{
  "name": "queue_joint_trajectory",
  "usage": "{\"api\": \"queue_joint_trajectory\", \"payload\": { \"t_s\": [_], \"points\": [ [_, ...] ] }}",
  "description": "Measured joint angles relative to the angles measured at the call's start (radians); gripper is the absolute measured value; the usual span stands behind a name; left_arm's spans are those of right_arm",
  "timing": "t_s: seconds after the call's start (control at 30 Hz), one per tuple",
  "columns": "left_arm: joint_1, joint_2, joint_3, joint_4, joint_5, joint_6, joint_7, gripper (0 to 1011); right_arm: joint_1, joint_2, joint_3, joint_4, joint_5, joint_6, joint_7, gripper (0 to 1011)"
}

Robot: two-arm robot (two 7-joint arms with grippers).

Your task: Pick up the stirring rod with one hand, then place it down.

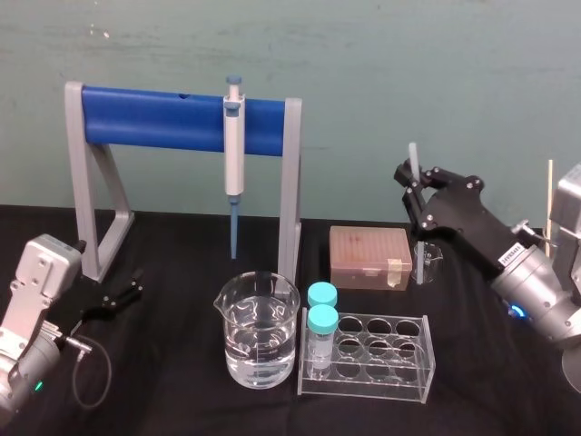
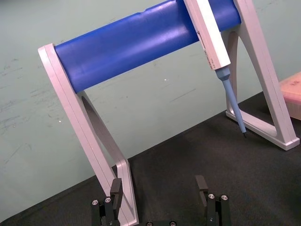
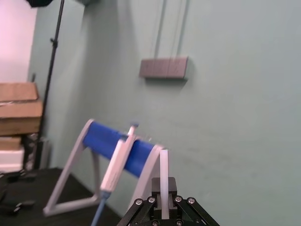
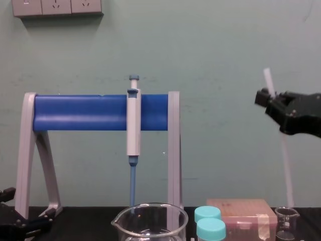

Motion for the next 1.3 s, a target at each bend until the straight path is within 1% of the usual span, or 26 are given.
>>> {"api": "queue_joint_trajectory", "payload": {
  "t_s": [0.03, 0.07, 0.17, 0.3, 0.4, 0.5, 0.67, 0.87, 1.03, 1.3],
  "points": [
    [0.000, 0.000, 0.000, 0.000, 0.000, 0.000, 0.000, 1000, -0.002, -0.005, 0.005, 0.002, -0.007, -0.015, -0.006, 70],
    [0.000, 0.000, 0.000, 0.000, 0.000, 0.000, 0.000, 1000, -0.008, -0.016, 0.016, 0.008, -0.017, -0.045, -0.018, 70],
    [0.000, 0.000, 0.000, 0.000, 0.000, 0.000, 0.000, 1000, -0.017, -0.035, 0.034, 0.024, -0.031, -0.093, -0.038, 70],
    [0.000, 0.000, 0.000, 0.000, 0.000, 0.000, 0.000, 1000, -0.028, -0.054, 0.057, 0.044, -0.048, -0.131, -0.061, 70],
    [0.000, 0.000, 0.000, 0.000, 0.000, 0.000, 0.000, 1000, -0.037, -0.062, 0.069, 0.051, -0.057, -0.137, -0.070, 70],
    [0.000, 0.000, 0.000, 0.000, 0.000, 0.000, 0.000, 1000, -0.043, -0.067, 0.076, 0.052, -0.059, -0.129, -0.072, 70],
    [0.000, 0.000, 0.000, 0.000, 0.000, 0.000, 0.000, 1000, -0.053, -0.075, 0.089, 0.052, -0.055, -0.075, -0.073, 70],
    [0.000, 0.000, 0.000, 0.000, 0.000, 0.000, 0.000, 1000, -0.055, -0.084, 0.102, 0.054, -0.051, -0.034, -0.068, 70],
    [0.000, 0.000, 0.000, 0.000, 0.000, 0.000, 0.000, 1000, -0.058, -0.090, 0.108, 0.054, -0.060, -0.022, -0.072, 70],
    [0.000, 0.000, 0.000, 0.000, 0.000, 0.000, 0.000, 1000, -0.058, -0.091, 0.109, 0.054, -0.061, -0.021, -0.072, 70]
  ]
}}
